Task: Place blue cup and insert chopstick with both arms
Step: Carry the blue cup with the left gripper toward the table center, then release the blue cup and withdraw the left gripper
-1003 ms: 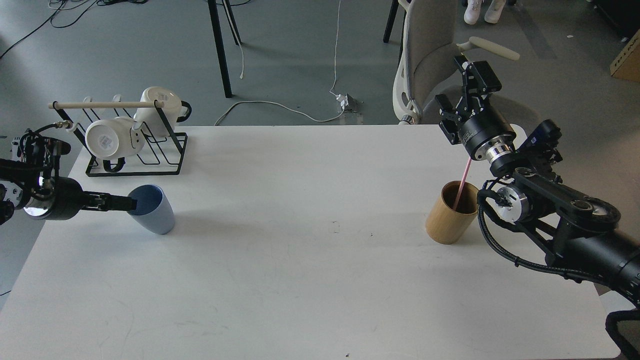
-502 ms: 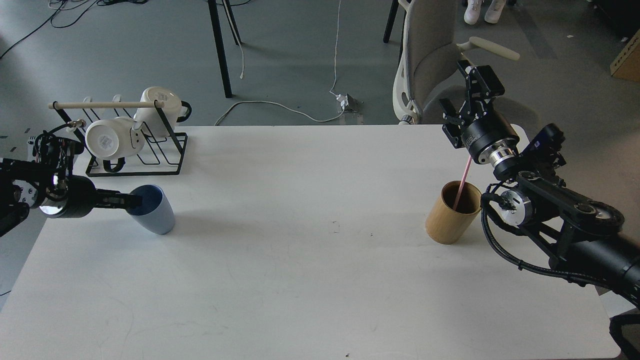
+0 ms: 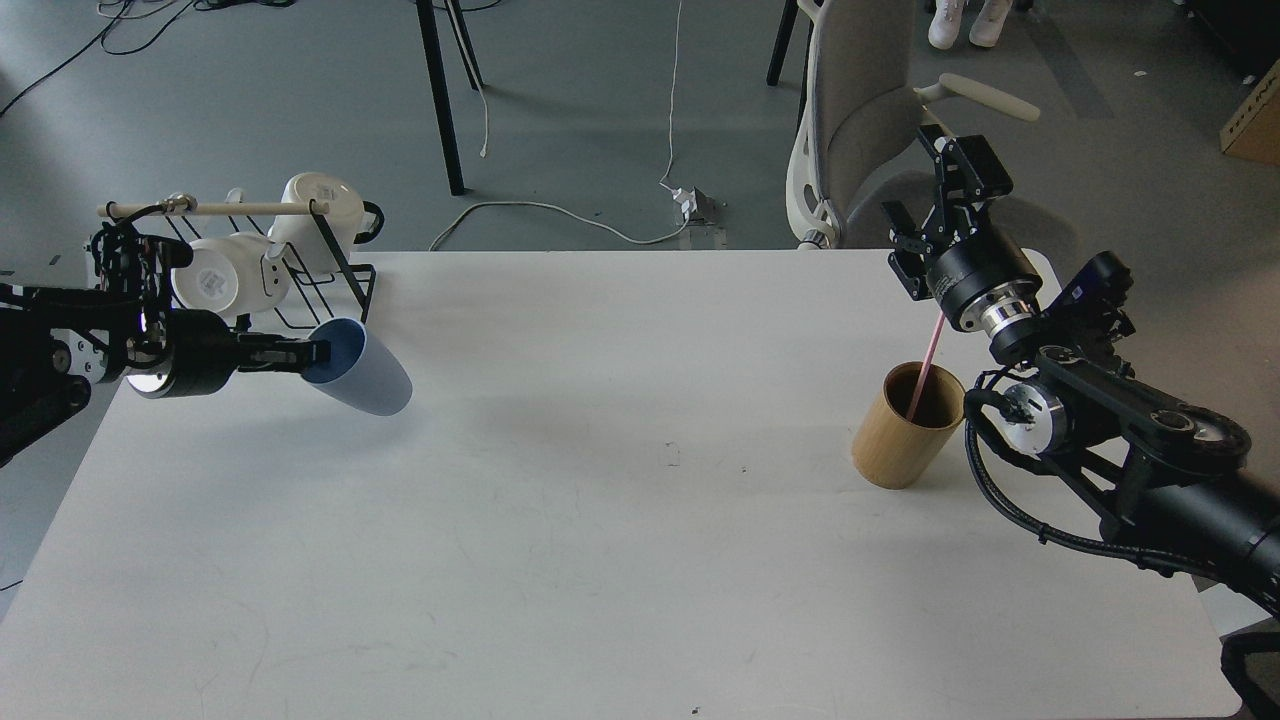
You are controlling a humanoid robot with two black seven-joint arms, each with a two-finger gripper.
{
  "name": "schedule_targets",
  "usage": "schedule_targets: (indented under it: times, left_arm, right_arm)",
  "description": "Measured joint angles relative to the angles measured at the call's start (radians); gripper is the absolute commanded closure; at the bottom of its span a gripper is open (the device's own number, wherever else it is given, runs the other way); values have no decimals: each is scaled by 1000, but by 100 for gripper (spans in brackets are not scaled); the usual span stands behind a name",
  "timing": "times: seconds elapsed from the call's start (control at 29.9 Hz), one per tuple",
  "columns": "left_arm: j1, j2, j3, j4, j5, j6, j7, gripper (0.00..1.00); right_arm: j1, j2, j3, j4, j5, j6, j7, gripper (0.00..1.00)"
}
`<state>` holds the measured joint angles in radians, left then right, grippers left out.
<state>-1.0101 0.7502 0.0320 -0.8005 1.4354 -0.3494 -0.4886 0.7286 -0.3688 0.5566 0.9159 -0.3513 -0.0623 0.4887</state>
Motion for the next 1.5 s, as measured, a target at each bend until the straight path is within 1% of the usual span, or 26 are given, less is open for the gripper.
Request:
schedule_targets:
  times: [0.07, 0.13, 0.17, 0.23, 0.33, 0.37, 0.43, 0.53, 0.7, 0.94, 1.14, 1.2, 1.34, 1.4, 1.5]
  left_arm:
    - [-34, -34, -18, -55, -3, -9, 0, 100]
    - [-66, -115, -14, -63, 3, -14, 0, 100]
    - [-85, -171, -2, -42, 7, -16, 0, 100]
    - [-125, -278, 50, 52, 25, -17, 0, 100]
    - [-174, -447, 197, 198, 52, -16, 0, 100]
    - [-186, -487, 242, 229, 58, -14, 0, 100]
    - [-203, -538, 297, 249, 66, -12, 0, 100]
    - [-221, -562, 349, 236, 99, -11, 0, 100]
    - [-234, -581, 363, 220, 147, -14, 0, 100]
    - [-242, -595, 363, 218, 151, -19, 0, 91]
    - [-243, -594, 362, 206, 149, -29, 0, 87]
    - [-245, -585, 357, 181, 148, -41, 0, 83]
    - [-256, -578, 352, 144, 144, -63, 0, 80]
    - [-258, -578, 351, 140, 142, -66, 0, 77]
    - [-259, -578, 350, 139, 139, -68, 0, 64]
  right_arm:
    - [1, -2, 22, 0, 0, -2, 0, 5]
    - [5, -8, 64, 0, 0, -4, 0, 5]
    - [6, -16, 94, 4, 0, -5, 0, 5]
    - [7, -34, 155, 9, 0, -6, 0, 5]
    - [11, -49, 237, 9, 0, -6, 0, 5]
    - [13, -54, 253, 7, 0, -4, 0, 5]
    - [15, -70, 270, 6, 0, -3, 0, 5]
    - [10, -89, 273, 13, 0, -2, 0, 5]
    - [2, -94, 276, 14, 0, -2, 0, 5]
    - [2, -93, 276, 11, 0, -2, 0, 5]
    - [0, -94, 273, 9, 0, 1, 0, 5]
    - [-2, -95, 273, 9, 0, 1, 0, 5]
    - [-10, -95, 273, 9, 0, 2, 0, 5]
    - [-13, -95, 272, 9, 0, 2, 0, 5]
    - [-18, -95, 272, 10, 0, 4, 0, 5]
